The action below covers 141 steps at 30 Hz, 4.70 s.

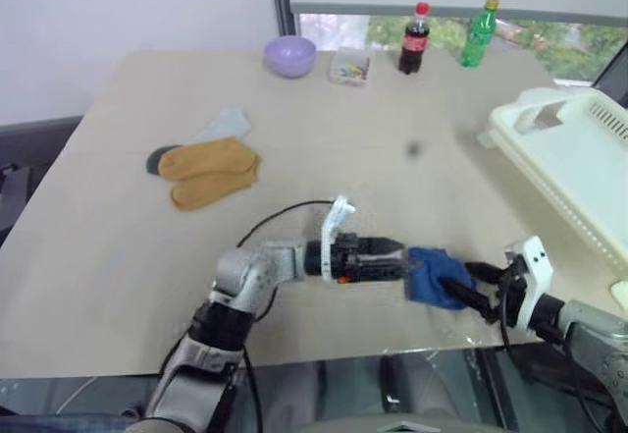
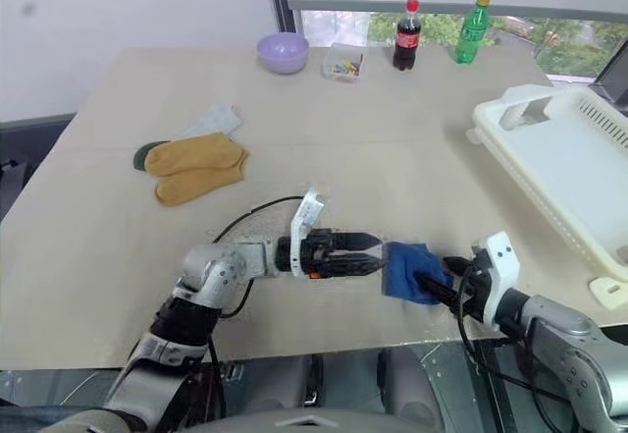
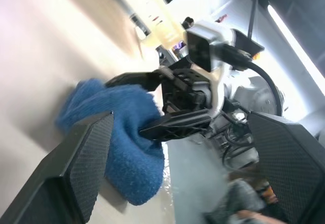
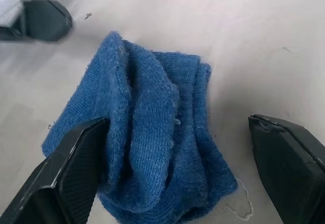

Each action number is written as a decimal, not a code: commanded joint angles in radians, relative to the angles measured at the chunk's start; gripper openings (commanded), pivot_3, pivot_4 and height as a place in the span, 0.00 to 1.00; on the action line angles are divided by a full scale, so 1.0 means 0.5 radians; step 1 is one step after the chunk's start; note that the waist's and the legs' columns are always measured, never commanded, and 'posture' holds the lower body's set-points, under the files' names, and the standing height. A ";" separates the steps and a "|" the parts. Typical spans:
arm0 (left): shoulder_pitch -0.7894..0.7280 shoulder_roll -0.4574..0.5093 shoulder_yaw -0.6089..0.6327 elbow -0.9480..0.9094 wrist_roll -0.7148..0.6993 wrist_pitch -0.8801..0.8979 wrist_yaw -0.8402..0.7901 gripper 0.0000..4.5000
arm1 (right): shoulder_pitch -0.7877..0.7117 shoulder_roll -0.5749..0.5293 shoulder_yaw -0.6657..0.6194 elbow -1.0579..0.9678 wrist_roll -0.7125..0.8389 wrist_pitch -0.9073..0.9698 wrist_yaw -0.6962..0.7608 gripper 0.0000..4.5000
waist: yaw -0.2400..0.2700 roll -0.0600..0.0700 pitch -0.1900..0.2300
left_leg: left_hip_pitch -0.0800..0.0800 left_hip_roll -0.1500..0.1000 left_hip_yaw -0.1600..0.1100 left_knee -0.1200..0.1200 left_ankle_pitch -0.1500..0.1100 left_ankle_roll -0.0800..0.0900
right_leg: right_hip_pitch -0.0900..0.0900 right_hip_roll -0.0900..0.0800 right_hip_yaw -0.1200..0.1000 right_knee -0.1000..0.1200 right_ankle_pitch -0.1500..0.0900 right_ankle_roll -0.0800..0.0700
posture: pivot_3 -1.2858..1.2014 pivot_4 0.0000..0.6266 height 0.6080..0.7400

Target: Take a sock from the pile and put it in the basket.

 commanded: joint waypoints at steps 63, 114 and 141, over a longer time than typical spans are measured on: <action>-0.135 -0.219 0.170 0.364 0.543 -1.458 -0.150 1.00 | -0.027 -0.481 -0.234 0.090 -0.475 -0.754 -0.056 1.00 | -0.038 0.009 0.004 | -0.002 0.005 0.018 0.005 0.000 0.001 | -0.002 0.007 0.009 0.002 0.002 0.003 | 0.52 0.24 1.00; -0.113 -0.225 0.166 0.409 0.603 -1.491 -0.104 1.00 | -0.636 -0.112 0.109 0.281 -0.638 -0.099 0.090 0.02 | -0.048 0.002 -0.002 | 0.001 0.008 0.016 0.007 0.000 0.001 | 0.001 0.012 0.010 0.005 0.003 0.002 | 0.52 0.24 1.00; -0.188 -0.325 0.162 0.411 0.590 -1.522 -0.070 1.00 | -0.808 -0.708 -0.548 0.660 -0.740 -0.229 -0.003 0.21 | -0.043 0.010 0.004 | -0.004 0.004 0.019 0.007 0.000 0.001 | -0.002 0.007 0.012 0.003 0.003 0.002 | 0.52 0.24 1.00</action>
